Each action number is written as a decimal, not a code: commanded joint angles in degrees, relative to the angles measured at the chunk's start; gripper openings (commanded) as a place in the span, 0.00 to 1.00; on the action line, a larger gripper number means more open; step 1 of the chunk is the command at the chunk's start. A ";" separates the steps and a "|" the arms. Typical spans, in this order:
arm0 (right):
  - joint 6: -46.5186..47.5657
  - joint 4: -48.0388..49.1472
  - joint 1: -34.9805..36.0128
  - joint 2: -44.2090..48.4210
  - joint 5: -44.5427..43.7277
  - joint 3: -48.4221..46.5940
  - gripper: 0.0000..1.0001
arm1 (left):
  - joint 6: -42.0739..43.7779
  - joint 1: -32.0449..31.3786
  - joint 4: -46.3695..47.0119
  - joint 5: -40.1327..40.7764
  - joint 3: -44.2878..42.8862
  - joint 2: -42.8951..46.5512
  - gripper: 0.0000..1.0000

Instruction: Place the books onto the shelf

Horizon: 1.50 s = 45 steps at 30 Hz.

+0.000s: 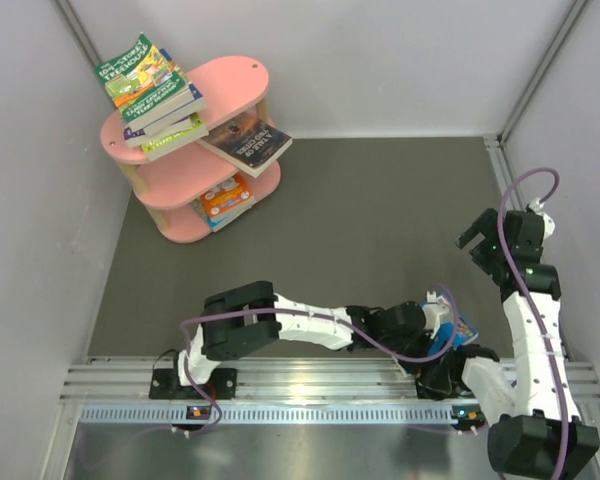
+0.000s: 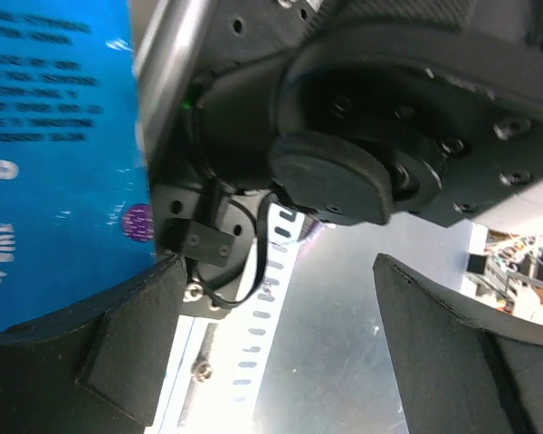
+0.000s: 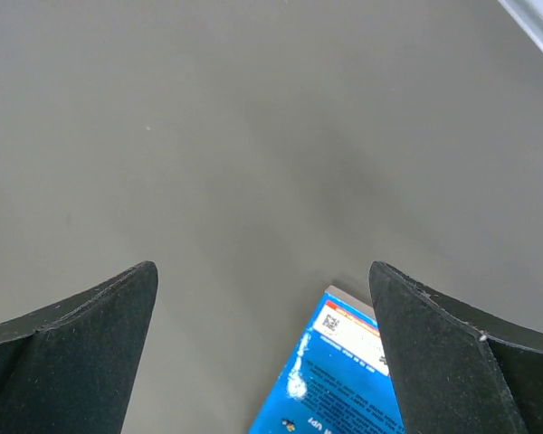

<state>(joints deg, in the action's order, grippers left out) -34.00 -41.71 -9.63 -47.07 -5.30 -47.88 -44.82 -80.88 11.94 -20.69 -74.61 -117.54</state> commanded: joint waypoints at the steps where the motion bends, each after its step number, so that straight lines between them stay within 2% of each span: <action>1: 1.13 1.55 -1.09 -0.83 1.61 0.85 1.00 | -0.71 -1.12 4.67 -2.51 -1.85 -0.06 0.89; 6: 1.04 2.34 -1.27 -1.62 1.87 1.03 1.00 | -0.80 -1.30 2.31 -0.77 -1.77 -1.11 0.89; 9: 1.13 2.60 -1.36 -1.71 2.05 1.21 1.00 | 0.43 -1.30 -5.51 6.96 -3.43 -2.08 0.88; 12: 1.13 2.87 -1.36 -1.71 2.31 1.47 1.00 | 0.78 -0.69 -9.55 14.24 -3.53 -1.99 0.88; 14: 1.21 2.95 -1.36 -1.89 2.66 1.56 1.00 | 0.52 0.19 -10.36 16.37 -3.00 -1.65 0.88; 20: 1.83 3.39 -1.45 -3.38 6.69 1.73 1.00 | -0.36 6.60 -5.98 19.02 4.37 0.99 0.88; 24: 2.53 3.31 -1.45 -6.28 9.69 3.22 1.00 | -0.27 14.32 -3.07 18.32 8.42 1.69 0.88; 30: 3.50 6.55 -1.45 -9.88 16.98 10.68 1.00 | 2.19 24.00 -3.41 16.38 6.77 0.73 0.87; 32: 4.20 8.13 -1.45 -13.03 18.57 11.75 1.00 | 2.89 25.33 -4.73 16.21 6.32 1.52 0.86; 38: 4.65 12.18 -1.45 -20.07 20.86 13.86 1.00 | -0.08 24.02 -2.99 16.55 12.80 9.15 0.86; 45: 3.94 12.89 -1.45 -15.69 18.15 11.59 1.00 | -5.72 19.89 1.59 20.07 23.19 19.62 0.86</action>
<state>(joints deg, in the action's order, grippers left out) -30.57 -31.94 -10.41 -64.84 14.13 -35.03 -47.88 -59.27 11.05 -3.09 -53.25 -102.48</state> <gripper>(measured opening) 0.996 0.862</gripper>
